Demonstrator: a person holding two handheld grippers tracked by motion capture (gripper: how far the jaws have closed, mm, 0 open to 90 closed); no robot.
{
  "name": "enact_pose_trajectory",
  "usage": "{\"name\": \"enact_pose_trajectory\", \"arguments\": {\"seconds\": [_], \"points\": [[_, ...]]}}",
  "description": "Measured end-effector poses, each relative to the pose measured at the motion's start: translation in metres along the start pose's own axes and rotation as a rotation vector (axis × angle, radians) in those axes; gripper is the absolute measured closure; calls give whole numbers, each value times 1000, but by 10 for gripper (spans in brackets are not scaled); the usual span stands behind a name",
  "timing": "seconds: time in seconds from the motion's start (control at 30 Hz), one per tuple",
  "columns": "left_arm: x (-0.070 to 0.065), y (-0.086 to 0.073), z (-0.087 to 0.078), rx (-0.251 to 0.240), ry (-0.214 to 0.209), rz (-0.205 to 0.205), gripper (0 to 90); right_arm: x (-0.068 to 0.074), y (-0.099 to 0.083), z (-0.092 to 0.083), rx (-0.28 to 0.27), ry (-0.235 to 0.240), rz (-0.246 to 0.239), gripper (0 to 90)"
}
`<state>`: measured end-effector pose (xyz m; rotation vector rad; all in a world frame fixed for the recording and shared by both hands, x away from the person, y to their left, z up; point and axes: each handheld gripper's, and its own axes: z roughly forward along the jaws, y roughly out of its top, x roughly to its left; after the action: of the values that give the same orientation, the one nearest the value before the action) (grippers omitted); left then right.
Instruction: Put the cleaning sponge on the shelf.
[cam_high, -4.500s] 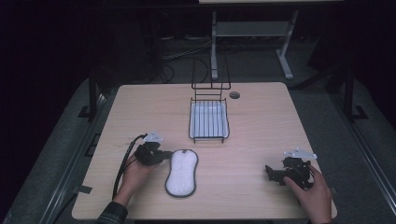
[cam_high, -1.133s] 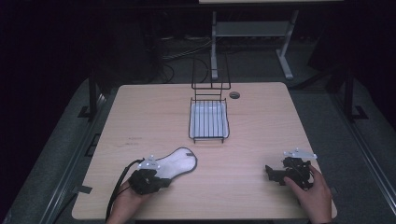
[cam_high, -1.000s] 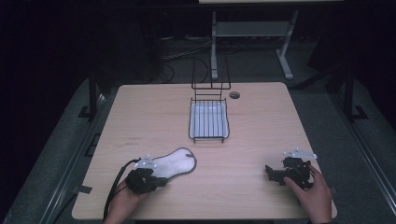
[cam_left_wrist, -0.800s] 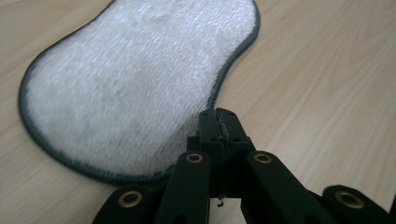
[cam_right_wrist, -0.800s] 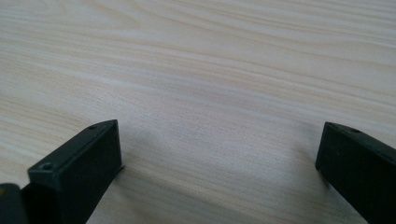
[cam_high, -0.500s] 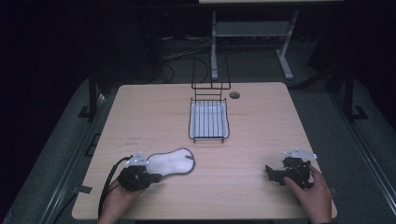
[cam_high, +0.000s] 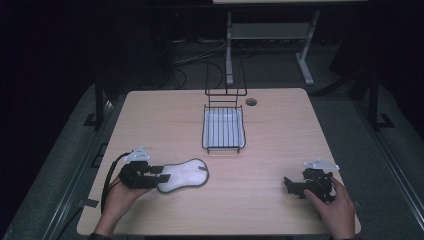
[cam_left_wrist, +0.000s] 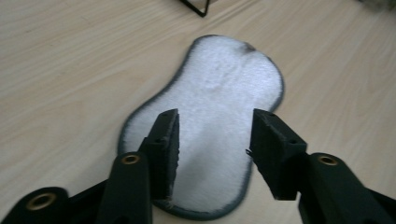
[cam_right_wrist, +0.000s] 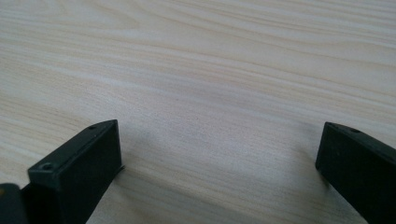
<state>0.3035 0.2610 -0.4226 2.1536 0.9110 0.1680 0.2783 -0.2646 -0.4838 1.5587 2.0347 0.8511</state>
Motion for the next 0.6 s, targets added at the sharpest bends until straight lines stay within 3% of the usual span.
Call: {"name": "enact_pose_trajectory", "arguments": {"seconds": [0.17, 0.33, 0.6], "points": [[12, 4, 8, 19, 16, 27, 408, 0, 0, 0, 0, 0, 0, 0], [19, 7, 18, 34, 6, 34, 286, 0, 0, 0, 0, 0, 0, 0], [26, 3, 32, 68, 7, 32, 193, 0, 0, 0, 0, 0, 0, 0]]}}
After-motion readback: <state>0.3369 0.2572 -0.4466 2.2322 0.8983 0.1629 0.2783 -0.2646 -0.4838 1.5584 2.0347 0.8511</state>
